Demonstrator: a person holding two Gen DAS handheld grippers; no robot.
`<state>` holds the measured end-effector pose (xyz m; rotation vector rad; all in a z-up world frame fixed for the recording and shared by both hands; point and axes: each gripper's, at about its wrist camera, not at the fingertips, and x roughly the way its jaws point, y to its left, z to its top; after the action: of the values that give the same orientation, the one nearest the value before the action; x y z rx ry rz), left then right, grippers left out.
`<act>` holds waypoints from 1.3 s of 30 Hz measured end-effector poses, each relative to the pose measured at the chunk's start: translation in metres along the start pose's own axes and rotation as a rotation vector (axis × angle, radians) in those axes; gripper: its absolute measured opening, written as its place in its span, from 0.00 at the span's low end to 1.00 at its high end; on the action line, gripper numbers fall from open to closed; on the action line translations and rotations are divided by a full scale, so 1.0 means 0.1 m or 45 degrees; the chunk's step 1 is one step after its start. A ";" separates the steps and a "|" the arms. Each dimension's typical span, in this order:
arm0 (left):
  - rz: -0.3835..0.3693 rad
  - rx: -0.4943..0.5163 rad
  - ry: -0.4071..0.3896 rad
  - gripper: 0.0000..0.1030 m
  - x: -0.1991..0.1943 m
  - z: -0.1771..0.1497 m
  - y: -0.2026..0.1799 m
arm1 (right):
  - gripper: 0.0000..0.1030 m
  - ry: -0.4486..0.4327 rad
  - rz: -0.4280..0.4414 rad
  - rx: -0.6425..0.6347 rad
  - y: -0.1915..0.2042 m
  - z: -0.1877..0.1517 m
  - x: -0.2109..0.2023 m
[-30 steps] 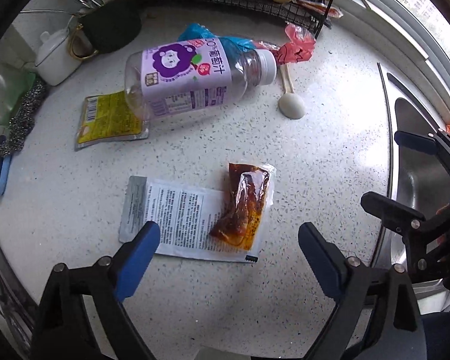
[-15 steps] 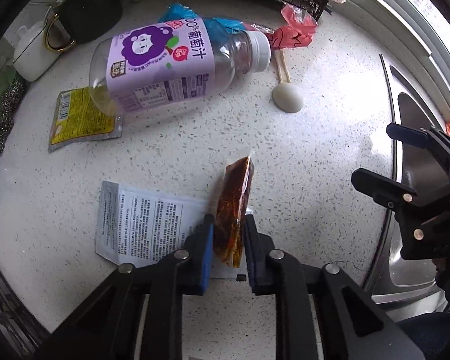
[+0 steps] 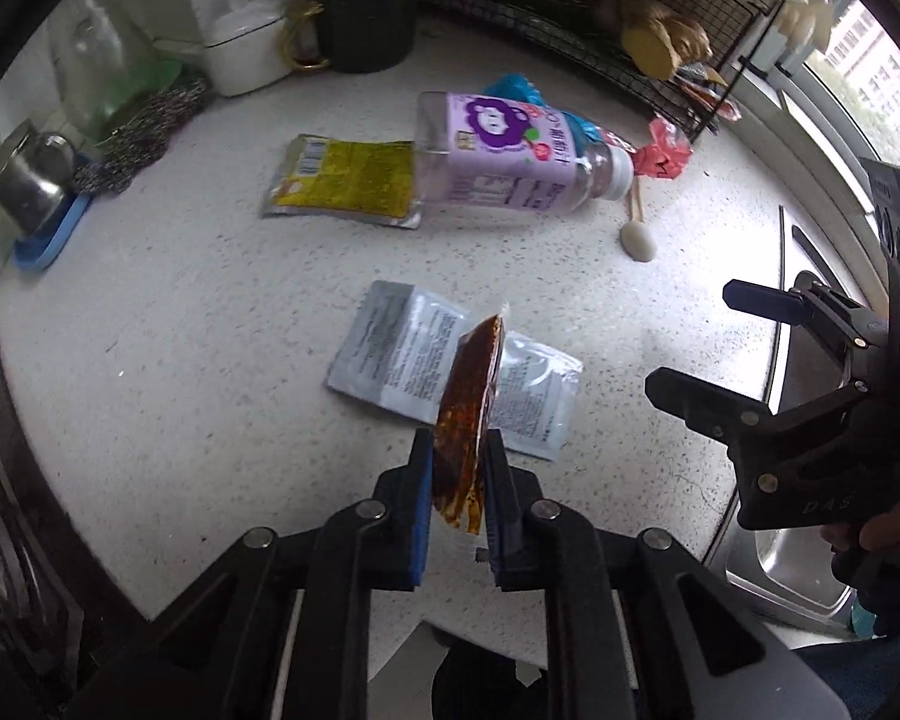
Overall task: Collect trash
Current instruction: 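Grasp the brown sauce packet with the left tool and lift it, then grasp the white paper sachet with the right tool while the left holds the sauce packet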
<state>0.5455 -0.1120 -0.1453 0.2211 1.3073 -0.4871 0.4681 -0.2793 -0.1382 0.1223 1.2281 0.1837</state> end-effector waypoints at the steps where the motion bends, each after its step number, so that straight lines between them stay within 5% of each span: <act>1: 0.008 -0.026 -0.006 0.13 -0.03 -0.04 0.06 | 0.99 0.003 0.020 -0.029 0.08 0.04 0.02; 15: 0.120 -0.327 -0.010 0.12 -0.05 -0.51 0.74 | 0.99 0.160 0.154 -0.521 0.95 0.48 0.79; 25: 0.149 -0.404 -0.013 0.12 0.00 -0.62 0.83 | 0.99 0.172 0.087 -0.692 1.07 0.56 1.11; 28: 0.145 -0.406 -0.018 0.12 0.03 -0.60 0.81 | 0.85 0.135 0.077 -0.788 1.09 0.52 1.07; 30: 0.144 -0.412 -0.018 0.12 0.03 -0.62 0.80 | 0.60 0.117 0.094 -0.799 1.15 0.48 1.00; 39: 0.107 -0.373 -0.074 0.12 -0.18 -0.75 0.70 | 0.59 0.133 0.105 -0.738 1.18 0.33 0.83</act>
<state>0.5090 -0.0149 -0.1552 0.0168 1.2899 -0.2248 0.5180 -0.1469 -0.1816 -0.3443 1.2297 0.6149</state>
